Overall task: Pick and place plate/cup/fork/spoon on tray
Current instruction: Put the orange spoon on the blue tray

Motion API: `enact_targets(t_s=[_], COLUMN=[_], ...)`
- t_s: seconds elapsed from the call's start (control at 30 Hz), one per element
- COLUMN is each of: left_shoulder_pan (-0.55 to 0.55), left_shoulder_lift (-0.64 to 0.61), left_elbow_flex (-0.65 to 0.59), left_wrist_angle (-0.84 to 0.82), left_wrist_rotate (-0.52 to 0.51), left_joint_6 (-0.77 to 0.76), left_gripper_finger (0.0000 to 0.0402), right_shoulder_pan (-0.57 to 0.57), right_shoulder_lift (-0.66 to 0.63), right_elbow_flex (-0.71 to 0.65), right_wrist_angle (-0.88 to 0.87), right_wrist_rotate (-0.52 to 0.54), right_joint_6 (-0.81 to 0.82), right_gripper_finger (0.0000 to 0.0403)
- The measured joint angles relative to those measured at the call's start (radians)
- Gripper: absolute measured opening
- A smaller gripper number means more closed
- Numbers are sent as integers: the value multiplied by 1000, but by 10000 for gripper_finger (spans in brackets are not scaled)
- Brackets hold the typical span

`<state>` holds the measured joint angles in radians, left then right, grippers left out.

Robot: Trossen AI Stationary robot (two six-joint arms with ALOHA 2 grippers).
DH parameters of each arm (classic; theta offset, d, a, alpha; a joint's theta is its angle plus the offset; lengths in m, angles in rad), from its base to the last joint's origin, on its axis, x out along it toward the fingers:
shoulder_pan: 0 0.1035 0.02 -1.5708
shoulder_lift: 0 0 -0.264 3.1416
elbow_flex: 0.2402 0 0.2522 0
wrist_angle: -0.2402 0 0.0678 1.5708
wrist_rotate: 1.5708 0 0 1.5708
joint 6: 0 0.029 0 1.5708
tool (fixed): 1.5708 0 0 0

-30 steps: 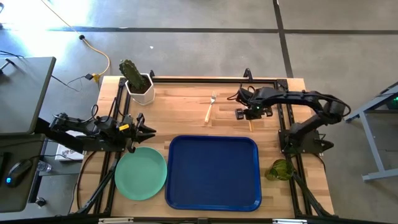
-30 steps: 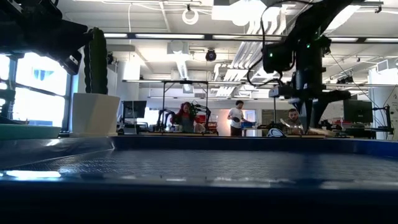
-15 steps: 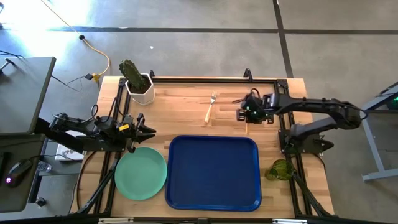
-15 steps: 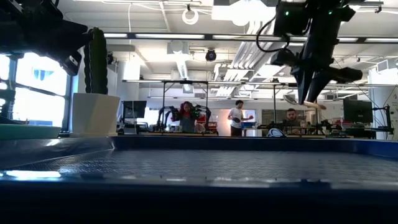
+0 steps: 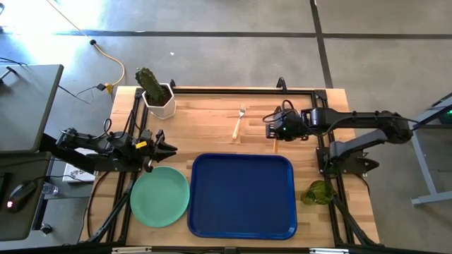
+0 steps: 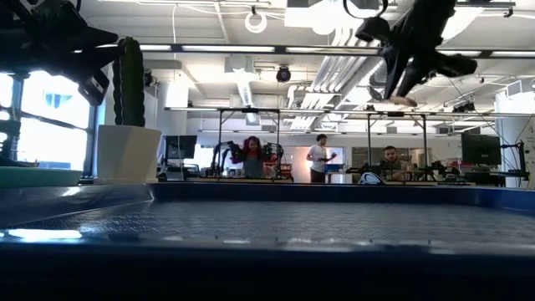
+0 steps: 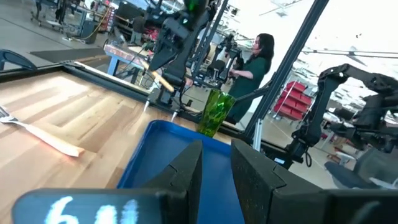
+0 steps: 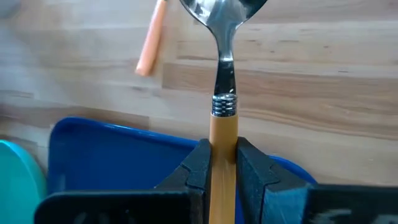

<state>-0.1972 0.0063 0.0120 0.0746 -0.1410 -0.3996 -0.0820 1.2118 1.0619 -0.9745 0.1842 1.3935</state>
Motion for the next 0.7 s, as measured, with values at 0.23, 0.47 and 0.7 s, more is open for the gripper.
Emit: enact_targets(t_s=[0.23,0.47,0.7], left_shoulder_pan=[0,0,0], left_shoulder_lift=[0,0,0], left_elbow_flex=[0,0,0], left_wrist_angle=[1,1,0], left_wrist_rotate=[0,0,0], left_joint_6=[-18,-18,-17], left_gripper_finger=[74,74,74], right_shoulder_pan=[69,173,264], right_shoulder_lift=[0,21,116], right_elbow_flex=[42,43,43], right_wrist_angle=[-9,-15,-9], right_wrist_rotate=[10,5,-55], right_joint_6=[47,206,368], right_gripper_finger=[32,32,32])
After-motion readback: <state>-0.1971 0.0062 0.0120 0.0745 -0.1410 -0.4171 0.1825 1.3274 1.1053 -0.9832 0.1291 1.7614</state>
